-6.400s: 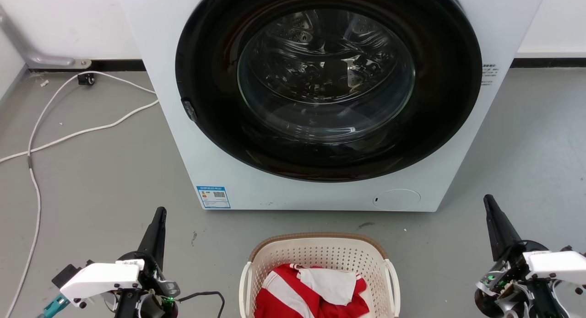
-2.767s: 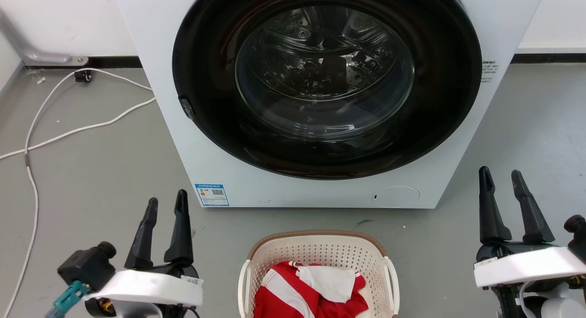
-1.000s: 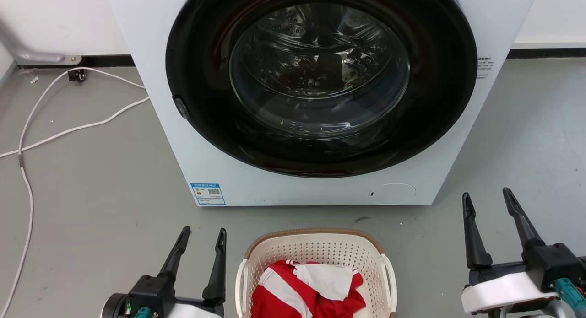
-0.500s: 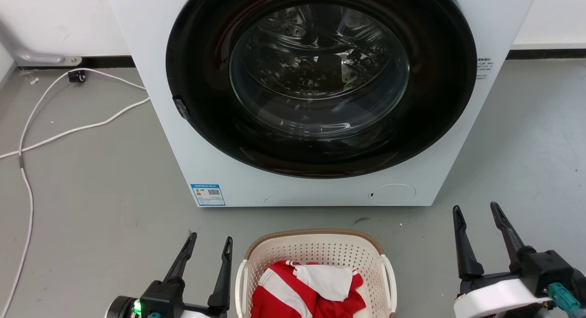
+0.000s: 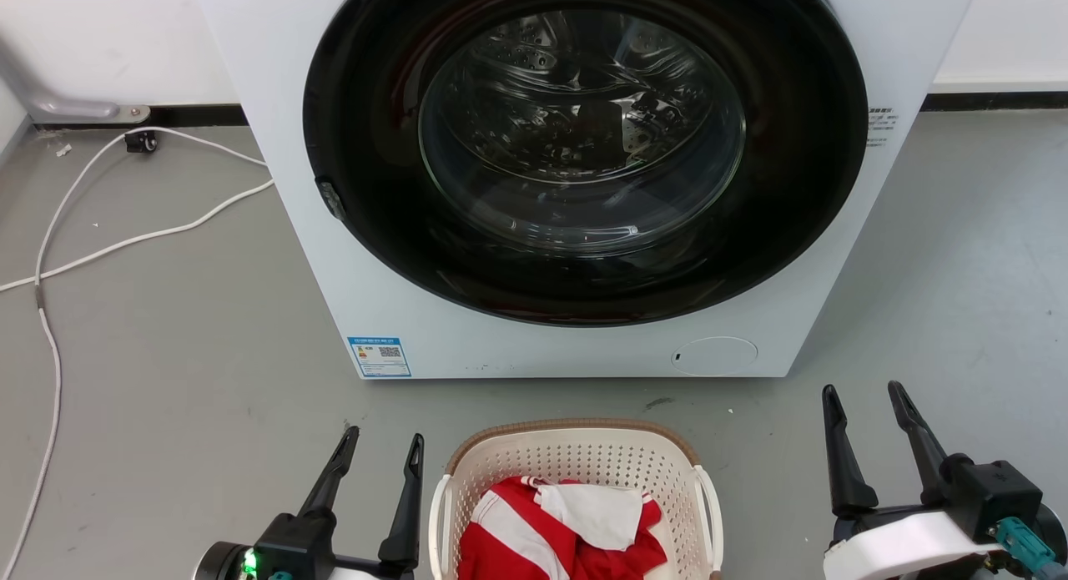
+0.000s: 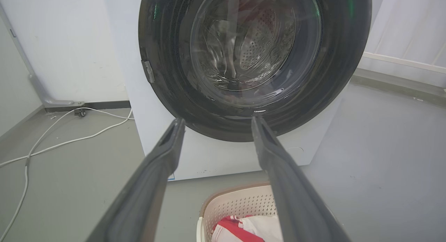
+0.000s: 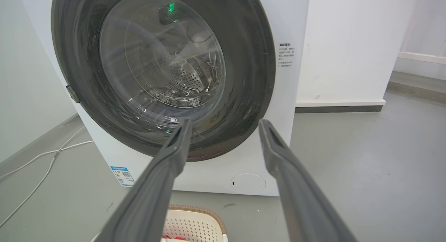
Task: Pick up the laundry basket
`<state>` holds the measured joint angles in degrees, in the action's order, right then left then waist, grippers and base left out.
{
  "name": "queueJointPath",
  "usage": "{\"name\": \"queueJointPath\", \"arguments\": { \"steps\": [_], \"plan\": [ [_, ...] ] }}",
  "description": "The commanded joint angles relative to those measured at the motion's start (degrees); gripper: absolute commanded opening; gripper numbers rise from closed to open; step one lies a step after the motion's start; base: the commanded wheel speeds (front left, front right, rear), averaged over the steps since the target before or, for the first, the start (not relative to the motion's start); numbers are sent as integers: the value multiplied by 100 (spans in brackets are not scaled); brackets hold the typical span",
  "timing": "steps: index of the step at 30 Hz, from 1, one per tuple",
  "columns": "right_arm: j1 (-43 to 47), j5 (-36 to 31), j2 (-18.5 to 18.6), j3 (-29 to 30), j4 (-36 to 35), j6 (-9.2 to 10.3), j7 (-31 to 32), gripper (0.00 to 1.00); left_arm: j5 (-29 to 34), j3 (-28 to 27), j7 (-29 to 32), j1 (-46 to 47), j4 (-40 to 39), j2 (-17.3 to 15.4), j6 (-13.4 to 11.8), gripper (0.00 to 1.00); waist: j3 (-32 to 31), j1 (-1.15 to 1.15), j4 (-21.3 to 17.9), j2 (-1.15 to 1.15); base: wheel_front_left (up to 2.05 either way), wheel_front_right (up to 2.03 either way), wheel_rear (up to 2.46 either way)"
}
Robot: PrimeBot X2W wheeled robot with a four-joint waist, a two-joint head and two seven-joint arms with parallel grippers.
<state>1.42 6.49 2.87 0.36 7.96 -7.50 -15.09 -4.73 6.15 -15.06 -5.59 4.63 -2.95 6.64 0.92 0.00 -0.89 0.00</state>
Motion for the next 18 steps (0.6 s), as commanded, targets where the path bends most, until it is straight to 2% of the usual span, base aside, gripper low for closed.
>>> {"name": "queueJointPath", "arguments": {
  "steps": [1, 12, 18],
  "plan": [
    [-52, -42, 1, 2, 8, 2, -12, 100, -11, -10, -18, -34, 9, 5, 30, 100, 4, 0, 6, 0, 0, 0, 0],
    [-120, -69, 1, 12, -41, 2, -12, 100, -68, 3, -17, 46, 87, 7, 41, 100, 168, 0, 58, 0, 0, 0, 0],
    [-479, -125, -1, -104, 209, 2, -12, 100, -90, -84, -17, 451, 397, 6, 51, 100, 885, 0, -6, 0, 0, 0, 0]
  ]
}}
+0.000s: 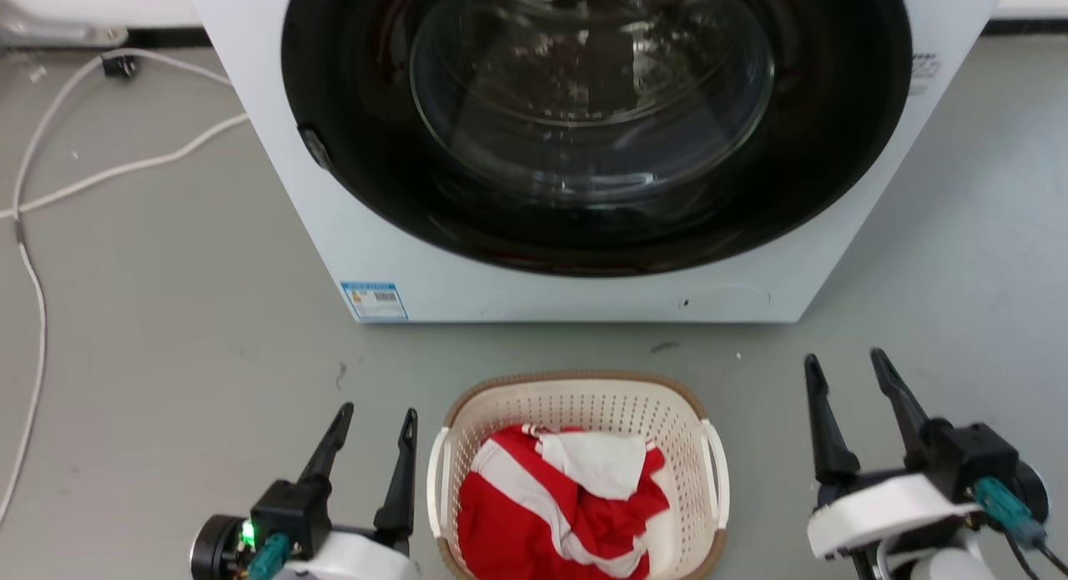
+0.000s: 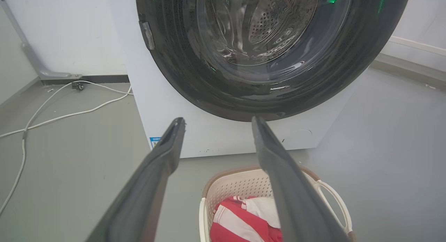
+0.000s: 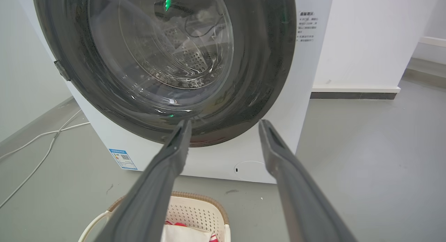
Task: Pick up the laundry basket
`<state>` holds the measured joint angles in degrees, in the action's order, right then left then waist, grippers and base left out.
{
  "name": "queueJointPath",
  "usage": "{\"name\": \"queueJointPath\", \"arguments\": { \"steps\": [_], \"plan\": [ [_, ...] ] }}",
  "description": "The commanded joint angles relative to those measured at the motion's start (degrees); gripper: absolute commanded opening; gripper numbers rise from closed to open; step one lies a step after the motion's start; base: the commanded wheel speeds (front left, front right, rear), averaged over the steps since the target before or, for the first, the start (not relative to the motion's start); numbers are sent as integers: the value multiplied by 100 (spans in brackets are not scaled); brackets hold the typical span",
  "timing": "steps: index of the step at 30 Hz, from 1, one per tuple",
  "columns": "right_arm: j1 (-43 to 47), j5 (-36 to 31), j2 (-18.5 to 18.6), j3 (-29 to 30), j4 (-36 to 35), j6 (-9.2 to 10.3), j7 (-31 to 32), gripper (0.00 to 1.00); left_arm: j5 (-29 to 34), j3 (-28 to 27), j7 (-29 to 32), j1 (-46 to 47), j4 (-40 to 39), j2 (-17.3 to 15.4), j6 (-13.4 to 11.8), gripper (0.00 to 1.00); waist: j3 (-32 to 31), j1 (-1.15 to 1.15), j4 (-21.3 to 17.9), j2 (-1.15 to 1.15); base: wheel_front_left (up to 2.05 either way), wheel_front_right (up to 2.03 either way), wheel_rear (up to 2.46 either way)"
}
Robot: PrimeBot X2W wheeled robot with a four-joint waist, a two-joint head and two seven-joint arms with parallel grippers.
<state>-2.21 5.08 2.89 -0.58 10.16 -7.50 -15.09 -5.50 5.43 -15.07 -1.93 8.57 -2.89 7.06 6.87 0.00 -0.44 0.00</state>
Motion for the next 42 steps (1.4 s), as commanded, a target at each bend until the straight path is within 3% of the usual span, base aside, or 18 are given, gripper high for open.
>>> {"name": "queueJointPath", "arguments": {
  "steps": [1, 10, 24, 34, 42],
  "plan": [
    [-243, 21, -3, -32, 68, 2, -12, 100, -17, -40, -16, 199, 83, 1, 15, 100, 430, 0, -75, 0, 0, 0, 0],
    [-1303, -202, -2, -67, 769, 2, -12, 100, -97, -40, -16, 1353, 1000, -228, 40, 100, 1742, 0, -200, 0, 0, 0, 0],
    [-3062, 20, -1, -651, 2752, 2, 621, 100, -990, 957, -16, 3048, 2893, -1030, 46, 100, 3070, 0, -275, 0, 0, 0, 0],
    [-3800, 169, -1, -598, 4129, 2, 1131, 100, -1596, 1851, 108, 4106, 4420, -1056, 40, 100, 3569, 0, -157, 0, 0, 0, 0],
    [-4228, 147, 0, -646, 4922, 2, 1280, 100, -2253, 2700, 428, 4636, 4930, -1062, 40, 100, 3797, 0, -113, 0, 0, 0, 0]
  ]
}}
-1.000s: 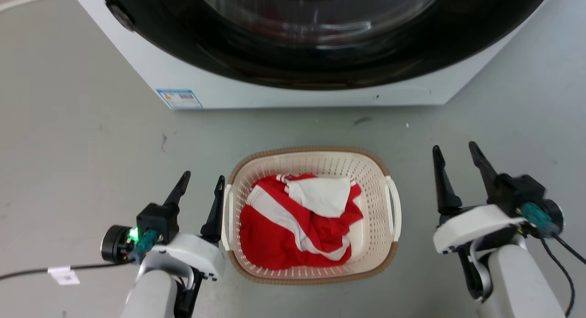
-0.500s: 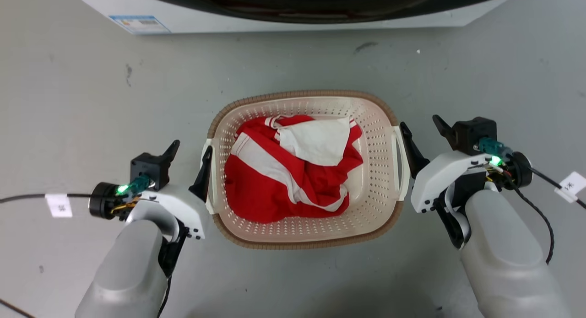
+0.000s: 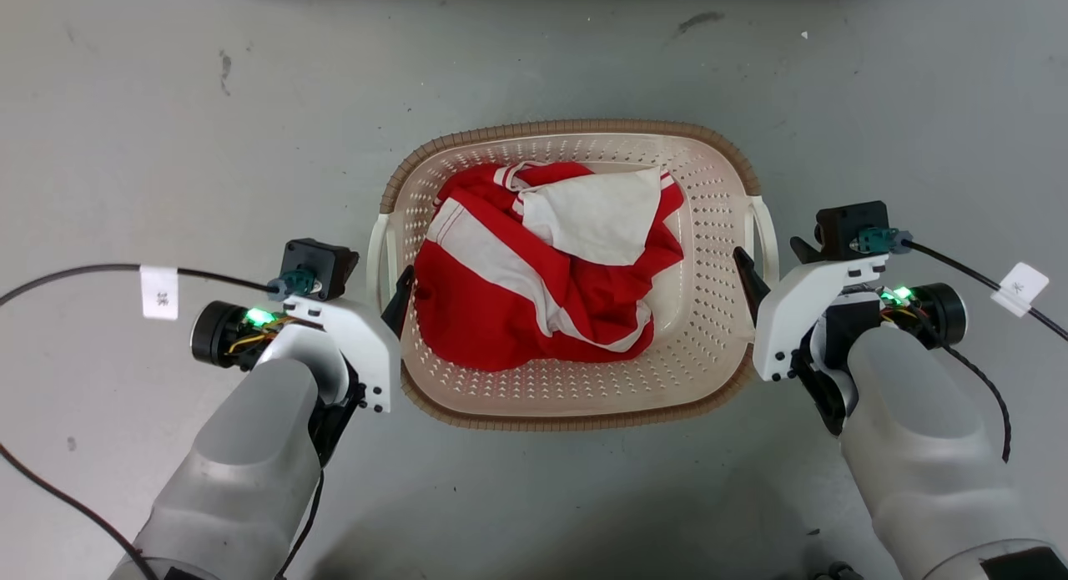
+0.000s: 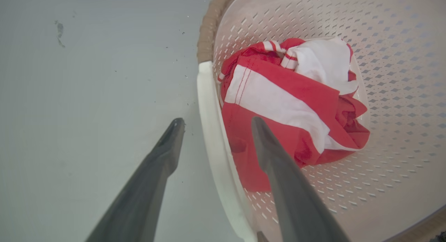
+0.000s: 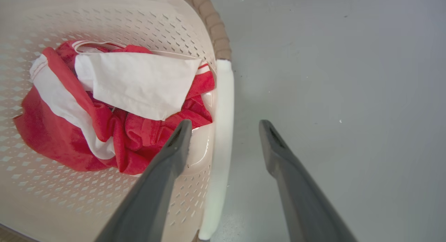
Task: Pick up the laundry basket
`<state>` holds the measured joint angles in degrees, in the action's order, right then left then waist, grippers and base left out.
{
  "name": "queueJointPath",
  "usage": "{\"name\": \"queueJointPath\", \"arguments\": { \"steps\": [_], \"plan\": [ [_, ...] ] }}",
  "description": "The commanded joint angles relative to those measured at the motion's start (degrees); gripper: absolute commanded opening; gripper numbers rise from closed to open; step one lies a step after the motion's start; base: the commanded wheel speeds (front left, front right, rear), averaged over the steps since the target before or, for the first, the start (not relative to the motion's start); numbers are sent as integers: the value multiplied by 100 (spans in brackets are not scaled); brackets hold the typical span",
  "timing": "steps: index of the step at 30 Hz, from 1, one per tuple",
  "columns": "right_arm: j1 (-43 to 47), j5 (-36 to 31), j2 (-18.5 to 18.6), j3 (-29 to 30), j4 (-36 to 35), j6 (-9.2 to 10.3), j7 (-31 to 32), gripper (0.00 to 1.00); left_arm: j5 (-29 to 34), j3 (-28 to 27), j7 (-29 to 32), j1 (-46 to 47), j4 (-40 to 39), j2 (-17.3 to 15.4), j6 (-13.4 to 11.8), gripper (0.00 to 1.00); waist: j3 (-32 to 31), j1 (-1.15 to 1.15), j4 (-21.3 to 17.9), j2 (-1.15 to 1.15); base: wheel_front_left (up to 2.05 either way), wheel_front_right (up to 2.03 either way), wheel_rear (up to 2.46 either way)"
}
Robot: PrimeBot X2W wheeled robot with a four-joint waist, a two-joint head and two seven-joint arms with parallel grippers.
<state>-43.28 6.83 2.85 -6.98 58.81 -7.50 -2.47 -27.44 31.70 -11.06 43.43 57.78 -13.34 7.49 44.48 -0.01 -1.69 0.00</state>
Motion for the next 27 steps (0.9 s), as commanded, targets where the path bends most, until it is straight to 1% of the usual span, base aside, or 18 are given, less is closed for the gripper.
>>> {"name": "queueJointPath", "arguments": {
  "steps": [1, 7, 13, 21, 27],
  "plan": [
    [-172, -46, 3, -14, 151, 2, 60, 100, -166, 182, 93, 137, 31, -31, -2, 100, 61, 1, 17, 0, 0, 0, 0],
    [-507, -65, 3, -118, 518, 2, 259, 100, -717, 773, 517, 406, 79, -121, -2, 100, 232, 1, 71, 0, 0, 0, 0],
    [-782, 59, 4, -290, 761, 2, 528, 100, -1118, 1235, 776, 661, 165, -161, -2, 100, 364, 1, 132, 0, 0, 0, 0],
    [-1000, 152, 4, -382, 970, 2, 657, 100, -1474, 1708, 882, 888, 217, -204, -2, 100, 494, 1, 174, 0, 0, 0, 0],
    [-1083, 245, 4, -397, 1095, 2, 607, 100, -1726, 2067, 871, 1025, 232, -241, -2, 100, 578, 1, 210, 0, 0, 0, 0]
  ]
}}
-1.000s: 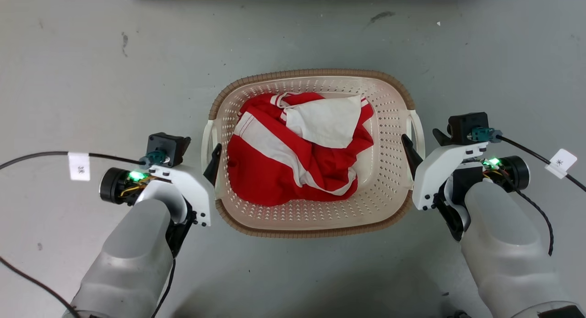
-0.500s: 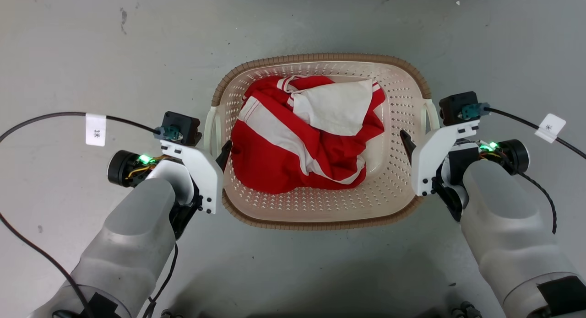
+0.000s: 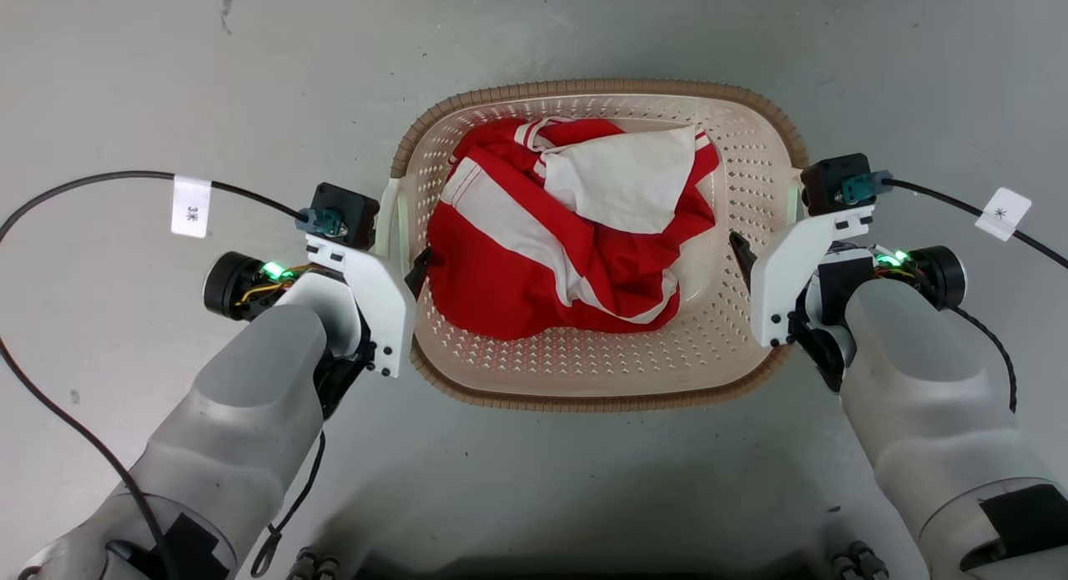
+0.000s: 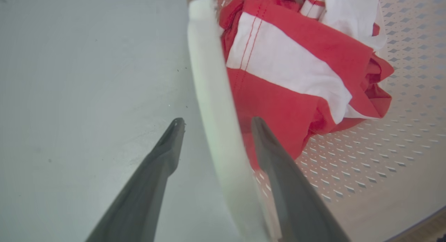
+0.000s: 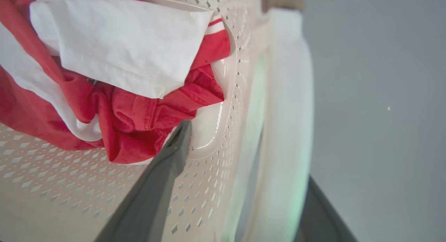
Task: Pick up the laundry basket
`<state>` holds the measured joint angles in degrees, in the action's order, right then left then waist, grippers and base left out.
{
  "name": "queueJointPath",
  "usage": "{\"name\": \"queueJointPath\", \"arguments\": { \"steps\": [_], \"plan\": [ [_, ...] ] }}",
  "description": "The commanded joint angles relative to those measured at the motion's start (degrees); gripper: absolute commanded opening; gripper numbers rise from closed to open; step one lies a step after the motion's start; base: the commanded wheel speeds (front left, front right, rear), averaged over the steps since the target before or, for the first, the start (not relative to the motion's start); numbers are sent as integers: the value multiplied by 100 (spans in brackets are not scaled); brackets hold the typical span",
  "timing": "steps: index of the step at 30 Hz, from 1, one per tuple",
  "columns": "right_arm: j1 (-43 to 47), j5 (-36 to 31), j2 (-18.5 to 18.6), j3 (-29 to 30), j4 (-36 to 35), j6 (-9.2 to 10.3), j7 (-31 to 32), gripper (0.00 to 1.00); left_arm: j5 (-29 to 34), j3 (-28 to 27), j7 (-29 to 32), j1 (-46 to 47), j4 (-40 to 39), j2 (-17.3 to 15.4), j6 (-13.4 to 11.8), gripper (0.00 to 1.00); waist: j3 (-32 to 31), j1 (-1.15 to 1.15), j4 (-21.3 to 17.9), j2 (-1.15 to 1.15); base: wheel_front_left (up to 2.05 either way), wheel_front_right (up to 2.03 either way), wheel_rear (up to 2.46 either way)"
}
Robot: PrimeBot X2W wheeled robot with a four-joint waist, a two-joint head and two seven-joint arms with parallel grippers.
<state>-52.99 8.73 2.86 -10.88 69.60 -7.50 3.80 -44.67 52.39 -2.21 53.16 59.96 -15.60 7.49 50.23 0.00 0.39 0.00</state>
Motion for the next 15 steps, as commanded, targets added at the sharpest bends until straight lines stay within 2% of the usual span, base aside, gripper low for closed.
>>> {"name": "queueJointPath", "arguments": {
  "steps": [1, 2, 3, 4, 15],
  "plan": [
    [-121, 67, 3, 2, 37, 2, -27, 100, -54, 47, -9, 63, 17, -16, -2, 100, 14, 0, 6, 0, 0, 0, 0],
    [-124, 96, 3, 19, 53, 2, -32, 90, -154, 83, 32, 56, 7, 3, -2, 69, 24, 0, 13, 0, 0, 0, 0],
    [-131, 124, 3, 34, 69, 2, -68, 18, -229, 116, 25, 62, -33, 22, -2, 0, 32, 0, 19, 0, 0, 0, 0],
    [-138, 124, 3, 32, 83, 2, -90, 0, -297, 157, 35, 73, -57, 31, -2, 0, 39, 0, 23, 0, 0, 0, 0],
    [-70, 187, 5, -139, 266, 0, 37, 0, -898, 783, 152, 43, -260, -116, 7, 0, -264, 0, 46, 0, 0, 0, 0]
  ]
}}
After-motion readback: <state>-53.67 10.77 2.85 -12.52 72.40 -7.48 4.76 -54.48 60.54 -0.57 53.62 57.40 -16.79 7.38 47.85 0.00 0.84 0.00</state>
